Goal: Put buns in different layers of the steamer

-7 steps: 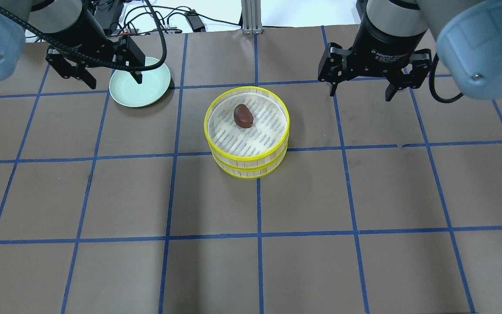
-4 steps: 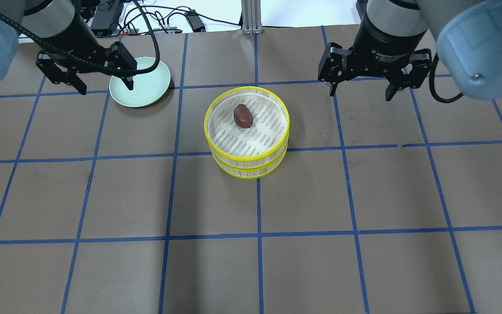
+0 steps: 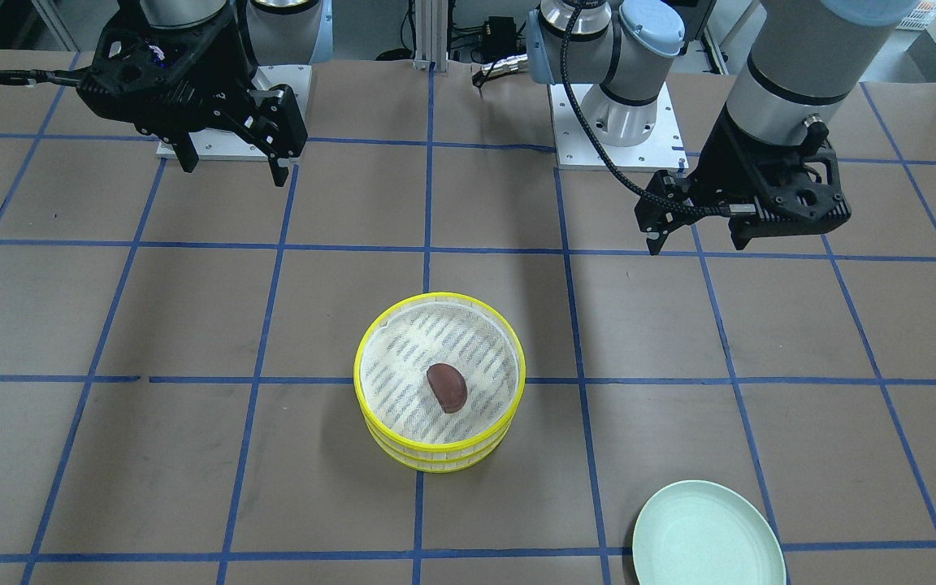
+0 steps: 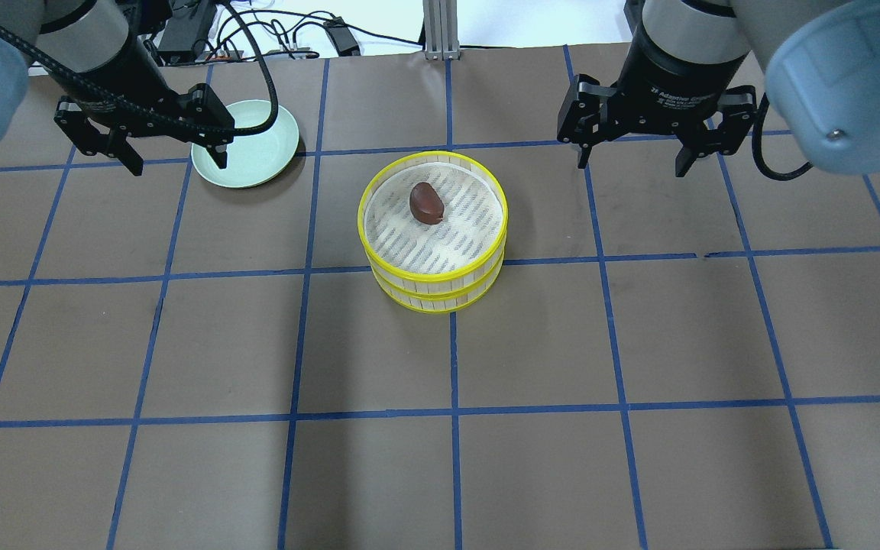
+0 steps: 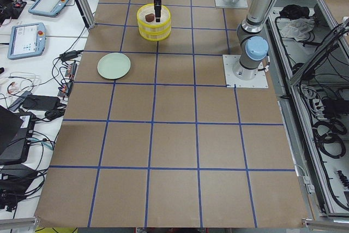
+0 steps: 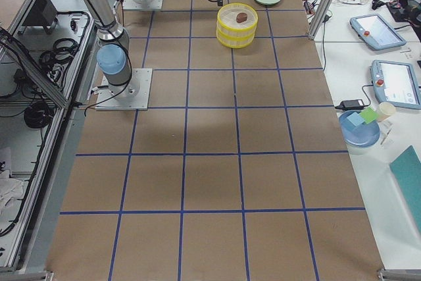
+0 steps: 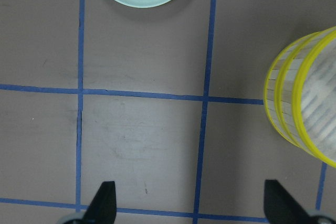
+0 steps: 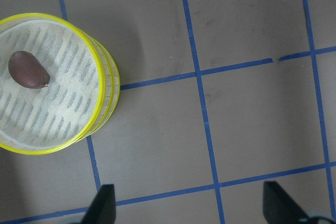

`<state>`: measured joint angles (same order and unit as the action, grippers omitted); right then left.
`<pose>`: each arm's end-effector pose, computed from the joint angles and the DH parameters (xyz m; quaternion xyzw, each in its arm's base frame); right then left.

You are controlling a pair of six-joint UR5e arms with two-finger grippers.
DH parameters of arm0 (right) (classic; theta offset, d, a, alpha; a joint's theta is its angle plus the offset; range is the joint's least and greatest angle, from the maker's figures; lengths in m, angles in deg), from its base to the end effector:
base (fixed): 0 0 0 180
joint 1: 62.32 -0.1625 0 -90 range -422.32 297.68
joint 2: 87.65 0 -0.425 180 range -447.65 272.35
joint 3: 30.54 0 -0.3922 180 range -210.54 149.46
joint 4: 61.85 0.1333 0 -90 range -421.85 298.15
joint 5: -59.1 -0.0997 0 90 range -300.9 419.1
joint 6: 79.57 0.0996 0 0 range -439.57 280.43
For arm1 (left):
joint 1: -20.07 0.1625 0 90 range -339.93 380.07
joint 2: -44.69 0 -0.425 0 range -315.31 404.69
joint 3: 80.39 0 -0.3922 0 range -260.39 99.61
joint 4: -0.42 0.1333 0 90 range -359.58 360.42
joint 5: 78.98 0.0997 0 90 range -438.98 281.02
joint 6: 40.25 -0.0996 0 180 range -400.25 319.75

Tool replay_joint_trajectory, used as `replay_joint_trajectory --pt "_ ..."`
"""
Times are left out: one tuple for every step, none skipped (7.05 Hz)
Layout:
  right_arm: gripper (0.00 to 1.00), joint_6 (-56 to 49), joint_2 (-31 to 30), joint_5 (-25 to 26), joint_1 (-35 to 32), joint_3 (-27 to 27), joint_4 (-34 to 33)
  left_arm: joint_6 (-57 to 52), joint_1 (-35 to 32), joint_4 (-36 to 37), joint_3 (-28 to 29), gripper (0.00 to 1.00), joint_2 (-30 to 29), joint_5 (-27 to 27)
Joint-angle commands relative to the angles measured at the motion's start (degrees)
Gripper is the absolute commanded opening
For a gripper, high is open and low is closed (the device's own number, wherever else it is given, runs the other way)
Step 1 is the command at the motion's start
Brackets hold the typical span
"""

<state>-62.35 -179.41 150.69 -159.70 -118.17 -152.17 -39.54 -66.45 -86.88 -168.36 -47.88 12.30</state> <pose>0.1918 -0.4645 0.5240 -0.0862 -0.9954 0.0409 0.0053 -0.0996 -0.5216 0.4876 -0.0368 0.9991 -0.0186 0.0116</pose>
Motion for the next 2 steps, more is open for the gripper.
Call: replay_joint_trajectory --pt "1.0 0.0 0.0 0.08 0.0 0.0 0.14 -0.36 0.38 -0.42 0.0 1.0 0.01 -0.85" --pt "1.0 0.0 0.0 0.0 0.0 0.0 -0.03 -0.27 0.3 -0.42 0.0 1.0 0.1 -0.93"
